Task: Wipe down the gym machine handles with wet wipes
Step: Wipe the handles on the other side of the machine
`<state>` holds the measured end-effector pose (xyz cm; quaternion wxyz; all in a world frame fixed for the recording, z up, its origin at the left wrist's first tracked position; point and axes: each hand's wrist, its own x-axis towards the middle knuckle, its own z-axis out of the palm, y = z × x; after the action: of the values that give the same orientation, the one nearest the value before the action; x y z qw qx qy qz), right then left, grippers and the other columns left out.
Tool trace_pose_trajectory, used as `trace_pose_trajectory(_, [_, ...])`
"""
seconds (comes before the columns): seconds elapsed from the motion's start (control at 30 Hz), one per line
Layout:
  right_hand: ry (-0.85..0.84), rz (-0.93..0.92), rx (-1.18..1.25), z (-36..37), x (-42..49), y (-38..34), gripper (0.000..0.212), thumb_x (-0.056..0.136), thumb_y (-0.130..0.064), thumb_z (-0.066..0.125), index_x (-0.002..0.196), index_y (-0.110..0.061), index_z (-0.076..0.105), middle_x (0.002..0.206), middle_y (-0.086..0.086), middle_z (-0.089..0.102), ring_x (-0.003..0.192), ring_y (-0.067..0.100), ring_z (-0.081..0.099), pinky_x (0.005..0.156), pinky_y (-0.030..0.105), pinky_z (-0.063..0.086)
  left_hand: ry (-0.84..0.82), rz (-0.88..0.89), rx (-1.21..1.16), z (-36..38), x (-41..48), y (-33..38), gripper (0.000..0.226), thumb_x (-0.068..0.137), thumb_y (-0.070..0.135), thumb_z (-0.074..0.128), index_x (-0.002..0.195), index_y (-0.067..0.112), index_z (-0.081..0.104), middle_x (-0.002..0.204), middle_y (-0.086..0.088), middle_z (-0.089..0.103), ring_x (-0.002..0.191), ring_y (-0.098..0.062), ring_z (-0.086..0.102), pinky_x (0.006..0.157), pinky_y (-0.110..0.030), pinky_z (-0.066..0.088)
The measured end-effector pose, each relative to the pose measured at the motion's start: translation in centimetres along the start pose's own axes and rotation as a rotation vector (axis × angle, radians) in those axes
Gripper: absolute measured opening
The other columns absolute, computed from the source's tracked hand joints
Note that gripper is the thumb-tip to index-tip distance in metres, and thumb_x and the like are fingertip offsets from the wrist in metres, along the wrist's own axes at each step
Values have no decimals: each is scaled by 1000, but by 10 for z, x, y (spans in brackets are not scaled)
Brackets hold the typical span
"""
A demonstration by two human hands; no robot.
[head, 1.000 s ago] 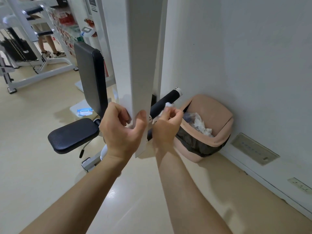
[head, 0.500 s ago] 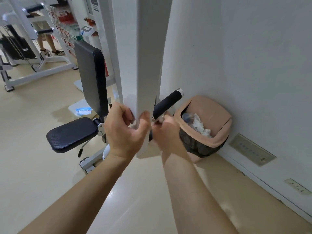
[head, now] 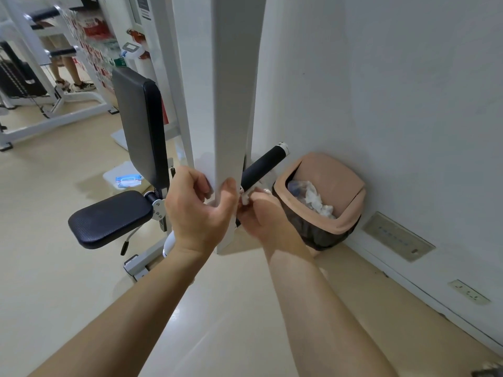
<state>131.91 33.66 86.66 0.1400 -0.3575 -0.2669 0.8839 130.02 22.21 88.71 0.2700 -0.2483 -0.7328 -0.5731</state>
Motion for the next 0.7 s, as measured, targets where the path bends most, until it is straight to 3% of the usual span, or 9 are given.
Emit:
trace_pose_trajectory(0.1, [172,53,121,1,-2,-23,30,99,4,39,73,-6,49,50,8,42,49,15,40,53,24,38,-13,18,-10,-1,-2,3,36,80,37,66,75,18,36,66,5,38,57,-7,37,56,-12,29])
trace_pose_trajectory(0.17, [222,-87,256,-3,-3,-45,27,101,-2,42,75,-7,50,62,6,46,52,13,46,55,21,45,-20,28,-12,-2,-4,4,36,80,37,66,75,18,36,66,6,38,57,-6,37,56,-11,30])
trace_pose_trajectory(0.2, [233,-212,175,-5,-7,-55,24,100,-6,47,77,-9,52,70,5,50,58,13,51,63,21,52,-23,30,-13,-2,-4,5,36,80,38,66,76,18,36,67,6,38,58,-5,37,57,-11,31])
trace_pose_trajectory(0.27, [316,-560,-270,-7,-12,-66,14,97,-19,59,83,-18,61,80,-2,61,72,11,61,80,24,56,-26,20,-15,-2,-5,7,36,80,38,66,75,19,36,67,5,38,58,-7,36,57,-12,30])
trace_pose_trajectory(0.33, [354,-896,-778,-4,-18,-66,6,95,-22,65,94,-20,70,91,-6,65,83,8,63,82,18,51,-28,-7,-7,-2,-6,9,36,80,39,65,75,19,36,67,5,39,57,-11,36,56,-14,29])
trace_pose_trajectory(0.4, [323,-1093,-1122,-4,-17,-63,16,94,-19,66,106,-12,74,99,-3,56,87,11,56,82,16,46,-39,-17,-4,-3,-6,10,36,79,40,65,75,19,36,67,6,39,58,-13,36,56,-15,29])
trace_pose_trajectory(0.53, [272,-1248,-1336,-10,-16,-55,14,94,-11,63,98,-5,76,93,-2,45,87,21,54,81,27,47,-60,-14,3,-5,-7,12,36,80,40,66,76,19,37,69,6,40,60,-17,37,56,-17,30])
trace_pose_trajectory(0.7, [-119,-1179,-1471,-5,-40,-36,21,93,-4,58,72,-2,64,84,7,50,73,21,49,68,27,44,-73,-29,20,-7,-9,16,35,80,40,65,76,19,37,69,8,39,60,-17,38,56,-21,31])
